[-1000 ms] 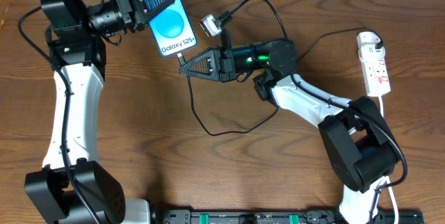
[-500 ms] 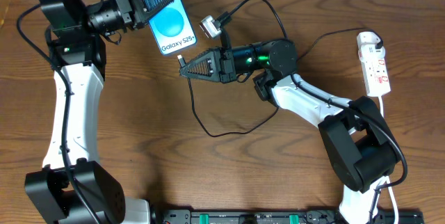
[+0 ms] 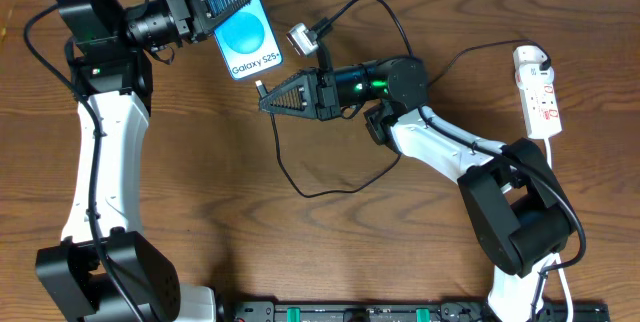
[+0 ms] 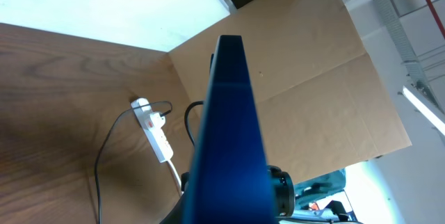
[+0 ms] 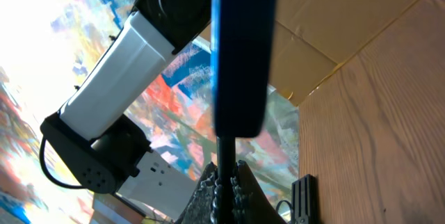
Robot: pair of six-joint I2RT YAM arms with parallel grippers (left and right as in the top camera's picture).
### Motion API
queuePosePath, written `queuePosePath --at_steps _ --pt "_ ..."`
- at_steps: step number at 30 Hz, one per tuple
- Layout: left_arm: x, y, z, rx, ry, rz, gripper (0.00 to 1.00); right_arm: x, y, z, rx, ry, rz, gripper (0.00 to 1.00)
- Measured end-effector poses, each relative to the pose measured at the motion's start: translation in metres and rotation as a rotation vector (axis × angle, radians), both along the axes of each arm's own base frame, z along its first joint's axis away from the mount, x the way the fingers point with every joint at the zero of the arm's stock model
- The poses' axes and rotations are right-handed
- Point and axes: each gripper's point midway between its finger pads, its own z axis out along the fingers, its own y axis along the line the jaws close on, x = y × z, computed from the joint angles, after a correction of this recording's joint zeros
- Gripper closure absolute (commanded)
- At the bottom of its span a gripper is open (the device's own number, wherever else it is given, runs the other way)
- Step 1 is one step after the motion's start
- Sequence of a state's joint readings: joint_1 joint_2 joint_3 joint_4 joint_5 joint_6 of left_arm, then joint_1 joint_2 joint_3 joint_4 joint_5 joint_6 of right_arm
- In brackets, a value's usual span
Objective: Plug charger to phone and switch on socket
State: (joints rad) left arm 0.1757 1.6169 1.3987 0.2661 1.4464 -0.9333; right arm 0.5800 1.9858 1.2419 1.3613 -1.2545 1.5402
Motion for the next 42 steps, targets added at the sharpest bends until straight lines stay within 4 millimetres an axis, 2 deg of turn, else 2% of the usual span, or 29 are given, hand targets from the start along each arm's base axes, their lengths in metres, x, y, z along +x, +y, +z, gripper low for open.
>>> queuePosePath --at_steps 42 --pt "-0.0066 -0.0023 0.0003 0.001 -0.007 -0.041 0.93 0.0053 -0.0008 -0.0037 0.001 -0.033 -0.021 0.99"
